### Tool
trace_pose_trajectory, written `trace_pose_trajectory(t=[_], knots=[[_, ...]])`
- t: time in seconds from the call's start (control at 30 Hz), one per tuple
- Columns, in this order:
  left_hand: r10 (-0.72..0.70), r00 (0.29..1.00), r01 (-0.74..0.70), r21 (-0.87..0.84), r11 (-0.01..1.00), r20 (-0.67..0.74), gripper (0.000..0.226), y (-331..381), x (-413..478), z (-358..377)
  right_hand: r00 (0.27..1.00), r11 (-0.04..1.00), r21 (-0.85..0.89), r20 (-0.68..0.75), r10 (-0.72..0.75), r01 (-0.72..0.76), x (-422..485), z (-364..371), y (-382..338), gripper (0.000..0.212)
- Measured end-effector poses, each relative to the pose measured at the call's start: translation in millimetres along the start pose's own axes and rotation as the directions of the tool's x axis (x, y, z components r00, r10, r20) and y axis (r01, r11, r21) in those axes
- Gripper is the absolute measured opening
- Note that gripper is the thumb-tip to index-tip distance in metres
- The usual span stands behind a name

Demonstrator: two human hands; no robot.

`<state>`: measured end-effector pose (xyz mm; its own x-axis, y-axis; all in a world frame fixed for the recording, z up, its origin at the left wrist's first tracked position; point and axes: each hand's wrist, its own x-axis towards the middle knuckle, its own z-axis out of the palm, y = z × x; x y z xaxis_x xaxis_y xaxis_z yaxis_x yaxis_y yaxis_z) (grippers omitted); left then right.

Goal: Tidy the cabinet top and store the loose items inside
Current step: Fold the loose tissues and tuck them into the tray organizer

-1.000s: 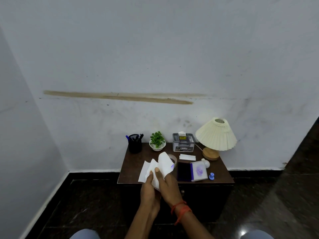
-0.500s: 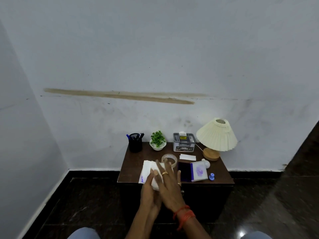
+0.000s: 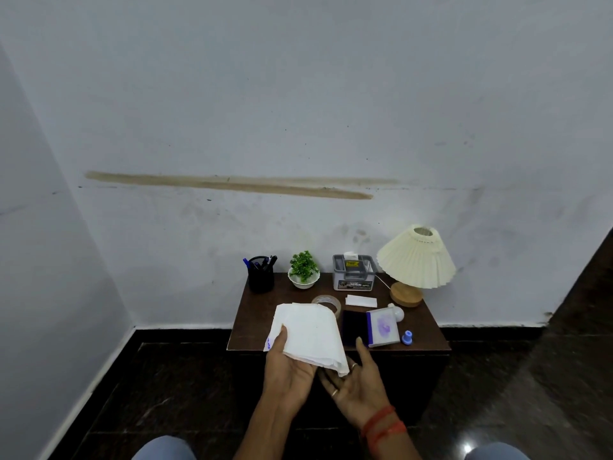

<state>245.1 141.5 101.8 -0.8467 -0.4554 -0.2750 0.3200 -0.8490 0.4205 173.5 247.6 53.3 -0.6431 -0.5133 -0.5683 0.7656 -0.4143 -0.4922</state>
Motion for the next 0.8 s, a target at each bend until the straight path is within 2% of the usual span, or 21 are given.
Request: trace_pose_trajectory(t=[0.17,0.3,0.4,0.57,0.67,0.73,0.8], knots=[[-0.012,1.0,0.012,0.011,1.0,0.005,0.034,4.1,1.2,-9.3,0.992,0.992,-0.024,0.013,-0.126,0.127,6.3,7.0,-6.1,0.031],[-0.015,1.0,0.015,0.007,1.0,-0.009,0.038,9.8,4.0,-19.9,0.97,0.964,-0.11,-0.002,-0.242,0.241,7.4,7.0,-10.7,0.032],[-0.084,0.996,0.084,-0.014,0.996,0.012,0.053,13.4,6.3,-27.0,0.951,0.939,-0.173,-0.035,-0.309,0.298,9.5,6.6,-13.1,0.038],[-0.152,0.979,0.168,-0.112,0.979,0.137,0.06,17.1,2.5,-27.4,0.939,0.919,-0.21,-0.012,-0.345,0.334,12.0,7.9,-14.5,0.04],[-0.144,0.976,0.16,-0.087,0.983,0.165,0.081,16.3,0.3,-28.8,0.936,0.912,-0.233,-0.02,-0.352,0.338,15.2,8.0,-16.5,0.039],[-0.198,0.948,0.23,-0.109,0.967,0.248,0.075,18.3,-2.5,-28.1,0.927,0.896,-0.269,-0.029,-0.373,0.353,15.4,9.3,-18.6,0.038],[-0.237,0.937,0.268,-0.092,0.959,0.255,0.068,19.3,-1.6,-29.2,0.907,0.864,-0.329,-0.048,-0.419,0.382,13.3,12.5,-22.4,0.04]])
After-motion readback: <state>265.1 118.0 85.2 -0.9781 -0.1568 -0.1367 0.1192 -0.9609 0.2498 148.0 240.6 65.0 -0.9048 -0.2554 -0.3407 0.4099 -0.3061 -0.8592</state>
